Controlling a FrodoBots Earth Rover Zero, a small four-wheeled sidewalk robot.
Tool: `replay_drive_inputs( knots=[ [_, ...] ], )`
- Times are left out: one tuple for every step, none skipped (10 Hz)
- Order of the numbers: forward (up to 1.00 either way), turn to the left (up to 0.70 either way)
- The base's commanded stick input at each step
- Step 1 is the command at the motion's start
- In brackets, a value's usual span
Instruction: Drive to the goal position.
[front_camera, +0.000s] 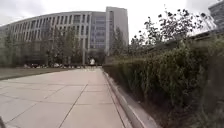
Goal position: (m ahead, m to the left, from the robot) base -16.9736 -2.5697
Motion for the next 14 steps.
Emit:
replay_drive_inputs(
  knots=[
    [0.0,0.0],
    [0.0,0.0],
    [0.0,0.0],
    [0.0,0.0],
    [0.32,0.0],
    [0.45,0.2],
    [0.45,0.27],
    [0.45,0.27],
    [0.45,0.27],
    [0.45,0.27],
    [0.45,0.27],
    [0.45,0.27],
    [0.45,0.27],
    [0.45,0.27]
  ],
)
